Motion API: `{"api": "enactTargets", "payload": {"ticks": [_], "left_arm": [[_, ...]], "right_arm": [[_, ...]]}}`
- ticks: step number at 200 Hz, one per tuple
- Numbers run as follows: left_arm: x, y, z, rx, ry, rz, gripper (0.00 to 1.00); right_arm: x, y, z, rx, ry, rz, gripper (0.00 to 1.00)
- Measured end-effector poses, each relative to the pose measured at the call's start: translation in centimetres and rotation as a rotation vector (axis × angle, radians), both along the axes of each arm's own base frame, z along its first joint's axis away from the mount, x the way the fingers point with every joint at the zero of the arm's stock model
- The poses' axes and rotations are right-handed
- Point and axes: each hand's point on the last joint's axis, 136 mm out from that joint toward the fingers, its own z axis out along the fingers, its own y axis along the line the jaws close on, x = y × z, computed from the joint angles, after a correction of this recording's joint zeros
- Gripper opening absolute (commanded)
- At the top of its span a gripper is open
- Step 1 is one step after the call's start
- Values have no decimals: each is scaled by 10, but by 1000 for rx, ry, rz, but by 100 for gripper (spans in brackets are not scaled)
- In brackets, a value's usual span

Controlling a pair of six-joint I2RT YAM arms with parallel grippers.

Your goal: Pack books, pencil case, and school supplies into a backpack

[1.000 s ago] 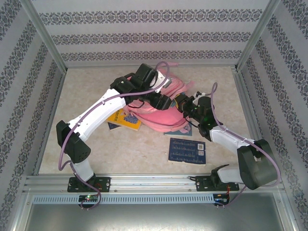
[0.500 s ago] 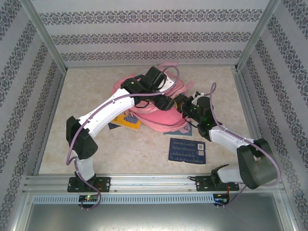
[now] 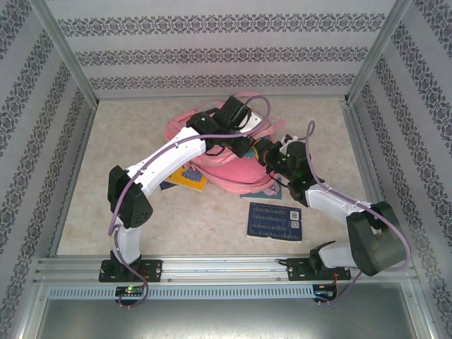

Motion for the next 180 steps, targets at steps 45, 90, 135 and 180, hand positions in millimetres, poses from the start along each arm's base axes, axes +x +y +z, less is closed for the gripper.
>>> {"api": "enactTargets", "payload": {"ticks": [45, 90, 135, 180], "left_arm": [[10, 7, 13, 6, -50, 39, 0], [20, 28, 49, -27, -137, 98, 0], [27, 42, 74, -59, -198, 140, 0], [30, 44, 70, -75, -194, 148, 0]], "right_arm": [[-11, -18, 11, -110, -54, -72, 8], [-9, -25, -39, -217, 49, -108, 10], [6, -14, -85, -317, 142, -86, 13], [56, 2, -71, -374, 62, -90, 16]]}}
